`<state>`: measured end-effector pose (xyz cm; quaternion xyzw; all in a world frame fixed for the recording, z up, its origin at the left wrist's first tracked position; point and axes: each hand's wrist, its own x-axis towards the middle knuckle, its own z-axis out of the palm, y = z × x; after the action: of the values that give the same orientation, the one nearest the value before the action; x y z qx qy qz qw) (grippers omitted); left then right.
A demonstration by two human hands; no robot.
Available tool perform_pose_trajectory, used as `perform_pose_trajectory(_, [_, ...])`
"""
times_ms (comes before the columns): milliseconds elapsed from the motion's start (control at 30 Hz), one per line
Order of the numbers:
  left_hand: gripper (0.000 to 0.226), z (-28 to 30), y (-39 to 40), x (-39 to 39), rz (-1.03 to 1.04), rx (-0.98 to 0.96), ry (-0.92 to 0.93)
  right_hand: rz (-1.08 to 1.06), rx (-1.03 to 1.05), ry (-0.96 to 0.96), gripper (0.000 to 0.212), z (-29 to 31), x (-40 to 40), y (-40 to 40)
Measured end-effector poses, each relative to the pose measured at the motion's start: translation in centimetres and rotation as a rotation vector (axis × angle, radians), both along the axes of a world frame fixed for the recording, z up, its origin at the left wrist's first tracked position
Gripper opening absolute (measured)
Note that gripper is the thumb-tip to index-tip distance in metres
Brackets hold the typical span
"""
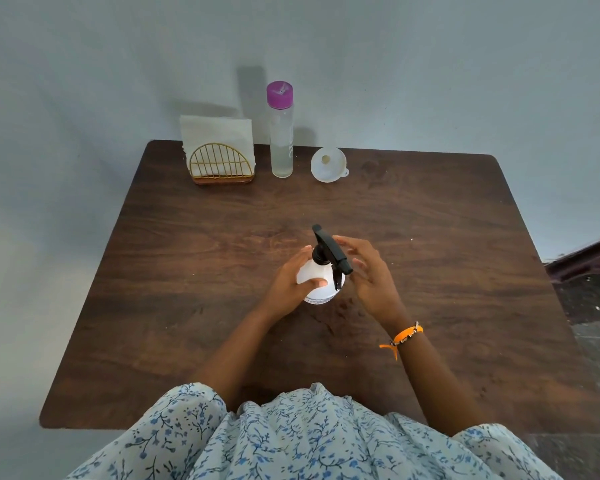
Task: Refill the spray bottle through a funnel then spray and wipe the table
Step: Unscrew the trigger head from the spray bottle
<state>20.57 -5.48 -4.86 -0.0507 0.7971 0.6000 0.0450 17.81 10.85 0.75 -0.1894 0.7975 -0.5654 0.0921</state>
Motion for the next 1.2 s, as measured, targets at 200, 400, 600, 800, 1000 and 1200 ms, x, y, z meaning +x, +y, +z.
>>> perform_pose_trajectory(200, [0.063,-0.5,-0.2,0.0,-0.015,-0.059,-0.026,-0.113,-0.237,-0.112,0.049,-0.2,3.4,-0.6])
perform_pose_trajectory(400, [0.056,-0.6,-0.3,0.0,-0.029,-0.084,0.011,-0.231,-0.122,-0.065,0.06,-0.3,1.9,-2.8])
perform_pose_trajectory(600, [0.067,-0.2,-0.3,0.0,-0.017,-0.05,-0.009,-0.25,-0.097,0.009,0.062,0.1,0.8,-2.8])
perform_pose_trajectory(800, [0.061,0.1,-0.3,-0.1,-0.032,-0.018,-0.022,0.042,0.011,-0.052,0.052,1.1,-1.3,-0.8])
perform_pose_trajectory(1000, [0.054,0.3,-0.2,0.1,-0.023,-0.003,0.007,0.02,-0.103,-0.078,0.054,0.4,-1.1,-1.6])
perform_pose_trajectory(1200, [0.059,0.1,-0.3,0.0,-0.027,-0.036,-0.013,-0.206,-0.069,-0.067,0.058,0.4,-0.2,-2.9])
